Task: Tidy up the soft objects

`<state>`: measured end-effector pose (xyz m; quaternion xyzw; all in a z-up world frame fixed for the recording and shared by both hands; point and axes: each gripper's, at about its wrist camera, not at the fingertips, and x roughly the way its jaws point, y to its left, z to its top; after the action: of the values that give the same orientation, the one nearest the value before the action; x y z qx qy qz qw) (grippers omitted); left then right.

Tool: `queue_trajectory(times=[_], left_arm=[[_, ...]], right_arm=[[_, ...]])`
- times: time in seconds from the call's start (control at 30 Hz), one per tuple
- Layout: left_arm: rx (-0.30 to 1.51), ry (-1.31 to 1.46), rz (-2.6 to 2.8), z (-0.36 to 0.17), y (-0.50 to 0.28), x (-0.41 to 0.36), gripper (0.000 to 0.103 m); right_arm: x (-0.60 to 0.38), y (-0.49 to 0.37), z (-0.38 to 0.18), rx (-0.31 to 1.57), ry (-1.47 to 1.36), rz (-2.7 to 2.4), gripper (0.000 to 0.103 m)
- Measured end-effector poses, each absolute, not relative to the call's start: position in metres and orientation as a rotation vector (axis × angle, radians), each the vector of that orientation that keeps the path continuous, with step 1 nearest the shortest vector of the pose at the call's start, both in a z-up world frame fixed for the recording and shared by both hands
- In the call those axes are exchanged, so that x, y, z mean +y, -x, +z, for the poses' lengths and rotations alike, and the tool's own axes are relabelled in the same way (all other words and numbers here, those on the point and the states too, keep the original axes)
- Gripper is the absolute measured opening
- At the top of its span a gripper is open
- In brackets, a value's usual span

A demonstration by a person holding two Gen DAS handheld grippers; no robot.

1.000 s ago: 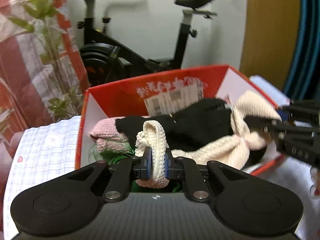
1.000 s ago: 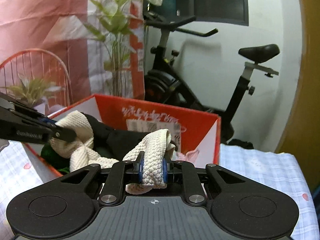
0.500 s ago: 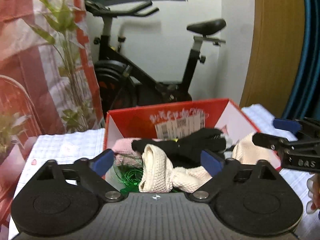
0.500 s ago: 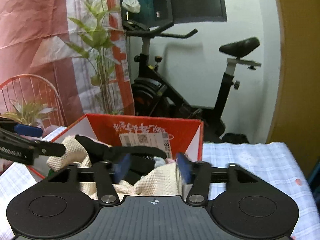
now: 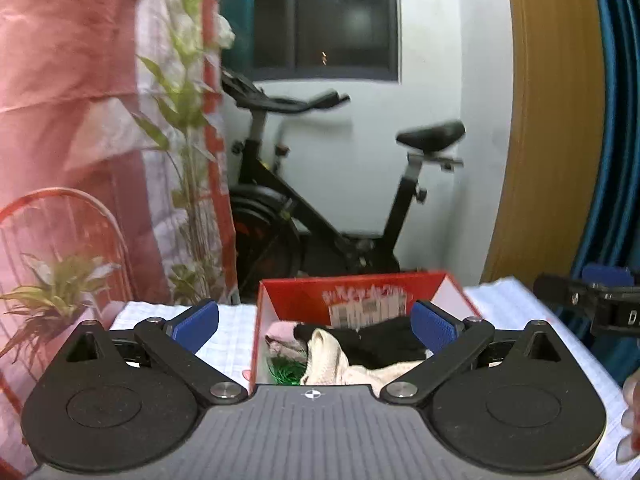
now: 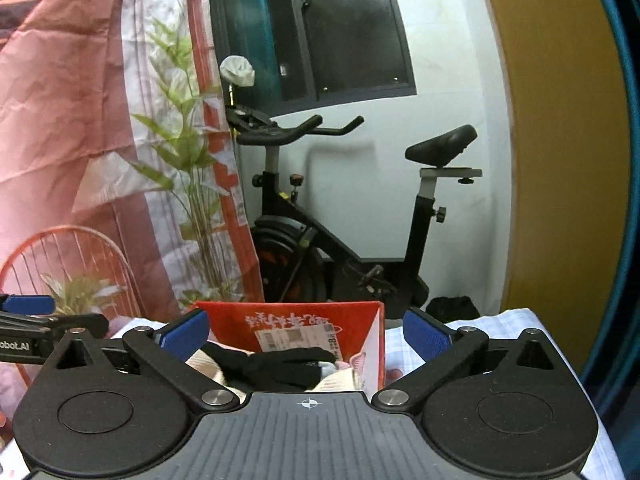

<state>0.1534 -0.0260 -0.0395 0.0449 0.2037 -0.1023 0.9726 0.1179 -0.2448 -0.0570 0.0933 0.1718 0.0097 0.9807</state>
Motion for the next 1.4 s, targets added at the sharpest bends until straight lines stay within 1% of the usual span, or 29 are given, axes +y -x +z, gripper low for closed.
queue_trajectory(times=[0.3,0.5,0.67,0.83,0.97,1.1,1.4], left_arm=[[0.376,-0.062,-0.188,-0.009,-0.105,-0.006,0.103],[0.385,-0.009,-0.131,0.004,-0.069,0.014,0.103],[0.358,-0.037,-0.078,0.015,-0.031,0.024,0.103],[0.317,-0.053,-0.071,0.026,0.002,0.031,0.103],[0.320,-0.066,-0.054,0.026,0.014,0.033,0.103],[0.303,-0.074,-0.019,0.024,0.021,0.034,0.103],[0.294,-0.065,0.001,0.028,0.022,0.035,0.103]], right_arm=[[-0.215,-0.074,-0.018,0.347,-0.128,0.030,0.103],[-0.201,-0.037,0.010,0.300,-0.110,0.020,0.103],[-0.190,-0.003,0.027,0.289,-0.098,-0.026,0.103],[-0.180,0.030,0.034,0.253,-0.112,-0.051,0.103],[-0.171,0.052,0.036,0.205,-0.114,-0.053,0.103],[-0.161,0.057,0.036,0.201,-0.060,-0.054,0.103],[-0.163,0.056,0.031,0.231,-0.099,-0.050,0.103]])
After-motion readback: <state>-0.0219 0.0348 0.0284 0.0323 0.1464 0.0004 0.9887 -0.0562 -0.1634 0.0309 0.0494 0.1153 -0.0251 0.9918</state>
